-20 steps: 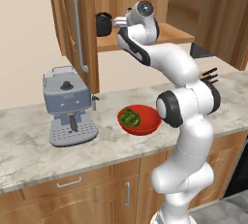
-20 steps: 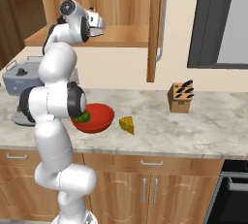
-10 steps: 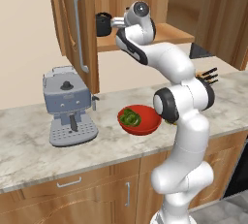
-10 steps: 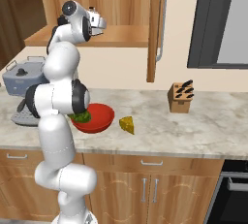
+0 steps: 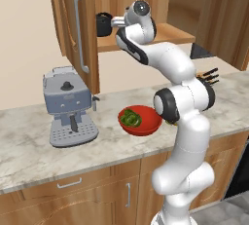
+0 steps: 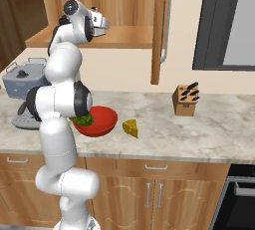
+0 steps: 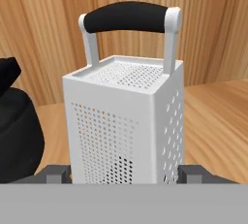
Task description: Pick the cheese from the fridge and the cheese grater from the cabinet and place them next to the salad bowl.
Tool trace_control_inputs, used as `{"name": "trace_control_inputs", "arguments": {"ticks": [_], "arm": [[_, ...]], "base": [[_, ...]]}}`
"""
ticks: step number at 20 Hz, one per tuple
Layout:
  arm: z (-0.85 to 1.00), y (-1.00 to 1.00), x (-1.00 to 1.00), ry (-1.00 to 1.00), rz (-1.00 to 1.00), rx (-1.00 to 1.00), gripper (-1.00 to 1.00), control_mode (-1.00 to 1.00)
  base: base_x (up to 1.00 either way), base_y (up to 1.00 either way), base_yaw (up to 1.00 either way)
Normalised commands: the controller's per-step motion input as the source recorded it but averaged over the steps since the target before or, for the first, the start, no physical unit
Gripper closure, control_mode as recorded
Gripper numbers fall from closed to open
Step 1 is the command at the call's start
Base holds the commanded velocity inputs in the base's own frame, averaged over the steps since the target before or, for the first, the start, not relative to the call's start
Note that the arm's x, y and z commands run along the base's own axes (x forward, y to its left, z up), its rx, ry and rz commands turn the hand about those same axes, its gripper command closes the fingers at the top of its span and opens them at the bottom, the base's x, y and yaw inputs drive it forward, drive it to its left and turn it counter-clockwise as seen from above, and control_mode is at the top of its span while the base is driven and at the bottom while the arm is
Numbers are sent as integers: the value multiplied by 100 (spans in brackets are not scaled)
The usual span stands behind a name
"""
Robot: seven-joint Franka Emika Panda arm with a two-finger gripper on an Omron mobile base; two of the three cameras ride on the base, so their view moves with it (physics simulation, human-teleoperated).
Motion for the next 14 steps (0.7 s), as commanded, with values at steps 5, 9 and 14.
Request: {"name": "trace_control_inputs", "arguments": {"ticks": [5, 9, 14], "arm": [[0, 0, 1, 0, 0, 0, 100, -100], [0, -6, -65, -5, 0, 3, 100, -100], [0, -20, -100, -9, 0, 6, 100, -100]], "base": [[0, 0, 0], [0, 0, 0], [0, 0, 0]]}}
